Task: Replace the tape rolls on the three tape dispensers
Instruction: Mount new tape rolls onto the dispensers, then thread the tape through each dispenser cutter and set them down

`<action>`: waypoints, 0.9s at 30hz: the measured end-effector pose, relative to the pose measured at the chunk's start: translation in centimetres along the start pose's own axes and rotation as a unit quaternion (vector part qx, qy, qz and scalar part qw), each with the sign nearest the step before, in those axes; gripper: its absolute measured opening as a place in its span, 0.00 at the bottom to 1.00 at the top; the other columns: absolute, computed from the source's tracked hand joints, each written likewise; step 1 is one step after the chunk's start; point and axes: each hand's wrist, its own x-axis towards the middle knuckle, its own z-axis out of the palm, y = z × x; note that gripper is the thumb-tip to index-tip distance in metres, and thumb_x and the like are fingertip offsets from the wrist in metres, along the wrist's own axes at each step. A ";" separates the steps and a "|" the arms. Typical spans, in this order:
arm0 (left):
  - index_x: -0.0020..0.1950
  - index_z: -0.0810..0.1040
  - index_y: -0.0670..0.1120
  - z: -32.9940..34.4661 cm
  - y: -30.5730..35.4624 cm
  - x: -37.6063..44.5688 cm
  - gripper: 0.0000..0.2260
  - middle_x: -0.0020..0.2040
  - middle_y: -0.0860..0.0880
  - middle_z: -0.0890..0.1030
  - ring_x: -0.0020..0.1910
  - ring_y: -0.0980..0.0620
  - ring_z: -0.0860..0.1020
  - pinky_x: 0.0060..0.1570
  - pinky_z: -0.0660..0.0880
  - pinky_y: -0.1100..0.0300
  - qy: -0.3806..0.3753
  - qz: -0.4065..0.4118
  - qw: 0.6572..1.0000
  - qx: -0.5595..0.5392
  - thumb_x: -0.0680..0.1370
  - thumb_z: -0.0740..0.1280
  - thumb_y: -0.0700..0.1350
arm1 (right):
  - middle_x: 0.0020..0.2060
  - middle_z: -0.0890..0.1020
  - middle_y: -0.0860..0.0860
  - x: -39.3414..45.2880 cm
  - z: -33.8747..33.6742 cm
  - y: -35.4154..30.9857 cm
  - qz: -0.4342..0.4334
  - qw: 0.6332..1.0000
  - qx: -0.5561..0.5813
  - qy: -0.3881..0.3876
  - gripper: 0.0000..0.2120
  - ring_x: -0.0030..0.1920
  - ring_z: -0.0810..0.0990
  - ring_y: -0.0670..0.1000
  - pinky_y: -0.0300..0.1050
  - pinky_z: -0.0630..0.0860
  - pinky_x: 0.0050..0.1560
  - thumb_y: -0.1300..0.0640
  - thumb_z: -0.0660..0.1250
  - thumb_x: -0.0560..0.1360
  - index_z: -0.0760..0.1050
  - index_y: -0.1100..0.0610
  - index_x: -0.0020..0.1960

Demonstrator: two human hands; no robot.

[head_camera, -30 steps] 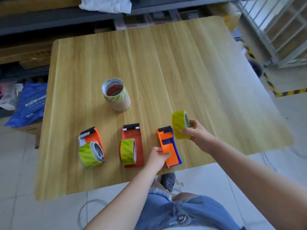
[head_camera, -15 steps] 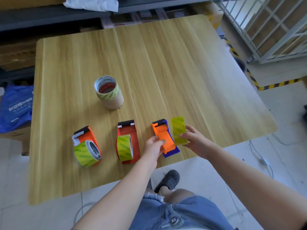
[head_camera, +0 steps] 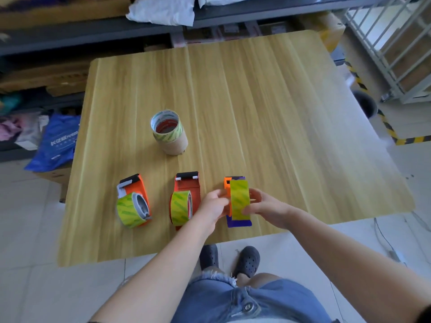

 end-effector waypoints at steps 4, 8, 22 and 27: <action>0.62 0.76 0.43 0.3 -1.4 -0.1 0.16 0.52 0.44 0.82 0.52 0.46 0.80 0.61 0.74 0.48 0.028 -0.021 0.996 -0.082 0.81 0.56 0.49 | 0.55 0.75 0.53 0.6 0.2 0.1 0.012 0.999 -0.004 -0.034 0.34 0.55 0.75 0.50 0.44 0.73 0.59 0.62 0.73 0.55 0.67 0.49 0.58; 0.67 0.70 0.46 0.7 -3.1 -0.1 0.28 0.65 0.48 0.76 0.63 0.49 0.74 0.67 0.68 0.50 0.018 -0.032 0.997 -0.070 0.73 0.65 0.61 | 0.50 0.78 0.48 0.6 0.5 0.3 0.005 0.997 -0.069 -0.045 0.33 0.49 0.78 0.45 0.34 0.76 0.47 0.69 0.71 0.62 0.66 0.52 0.63; 0.59 0.73 0.47 -2.1 -1.1 -1.9 0.11 0.51 0.52 0.76 0.54 0.54 0.75 0.49 0.69 0.68 0.182 0.134 0.974 0.027 0.77 0.65 0.44 | 0.66 0.69 0.51 0.6 3.4 -4.5 -0.177 0.915 -0.325 0.162 0.33 0.62 0.69 0.47 0.39 0.66 0.59 0.60 0.71 0.69 0.63 0.55 0.71; 0.51 0.74 0.47 -11.1 0.2 -3.8 0.07 0.45 0.52 0.77 0.44 0.57 0.75 0.42 0.73 0.72 0.285 0.243 0.927 -0.022 0.75 0.67 0.38 | 0.55 0.75 0.47 2.7 8.3 -7.8 -0.238 0.901 -0.330 0.149 0.20 0.53 0.74 0.46 0.38 0.68 0.51 0.58 0.71 0.70 0.73 0.54 0.61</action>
